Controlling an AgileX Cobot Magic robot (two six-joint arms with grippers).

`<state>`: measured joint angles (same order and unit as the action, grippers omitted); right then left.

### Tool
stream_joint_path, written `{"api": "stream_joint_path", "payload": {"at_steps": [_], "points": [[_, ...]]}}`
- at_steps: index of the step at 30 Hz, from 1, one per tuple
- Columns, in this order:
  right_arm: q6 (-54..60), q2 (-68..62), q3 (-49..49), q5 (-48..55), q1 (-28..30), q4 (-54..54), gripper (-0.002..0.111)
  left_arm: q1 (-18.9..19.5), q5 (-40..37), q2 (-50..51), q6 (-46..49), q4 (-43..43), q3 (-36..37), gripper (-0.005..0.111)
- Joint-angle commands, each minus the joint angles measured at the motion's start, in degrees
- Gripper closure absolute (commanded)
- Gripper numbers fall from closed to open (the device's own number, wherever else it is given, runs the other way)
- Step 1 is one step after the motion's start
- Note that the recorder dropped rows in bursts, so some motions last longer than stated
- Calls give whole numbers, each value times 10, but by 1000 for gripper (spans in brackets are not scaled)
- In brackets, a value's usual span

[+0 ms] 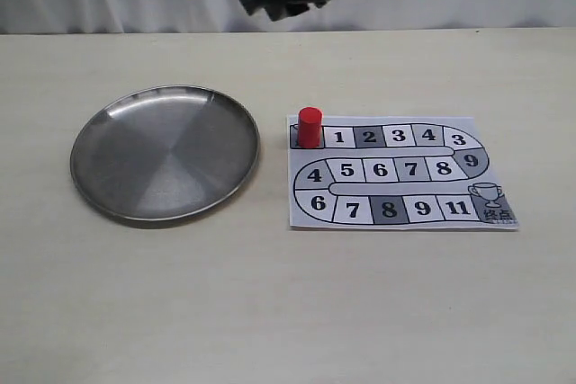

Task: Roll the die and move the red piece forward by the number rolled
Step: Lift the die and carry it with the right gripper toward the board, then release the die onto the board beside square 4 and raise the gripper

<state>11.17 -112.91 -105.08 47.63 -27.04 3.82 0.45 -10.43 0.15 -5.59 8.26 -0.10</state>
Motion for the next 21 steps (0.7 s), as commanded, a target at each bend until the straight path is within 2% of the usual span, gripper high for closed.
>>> {"api": "stream_joint_path", "payload": {"at_steps": [1, 5, 9, 13, 14, 18, 21], "points": [[-5, 72, 131, -46, 41, 8, 104, -5, 5, -1, -1, 0, 1, 107], [-5, 79, 228, -57, 66, 2, 104, -5, 5, -1, -1, 0, 1, 107], [-5, 55, 311, -114, 72, 1, 104, -5, 5, -1, -1, 0, 1, 107], [-5, 26, 317, -131, 70, 1, 101, -5, 5, -1, -1, 0, 1, 107], [-5, 25, 317, -131, 70, -4, 98, -5, 5, -1, -1, 0, 1, 107], [-5, 14, 317, -127, 70, -18, 62, -5, 5, -1, -1, 0, 1, 107], [-5, 14, 317, -136, 70, -18, 43, -5, 5, -1, -1, 0, 1, 107]]}}
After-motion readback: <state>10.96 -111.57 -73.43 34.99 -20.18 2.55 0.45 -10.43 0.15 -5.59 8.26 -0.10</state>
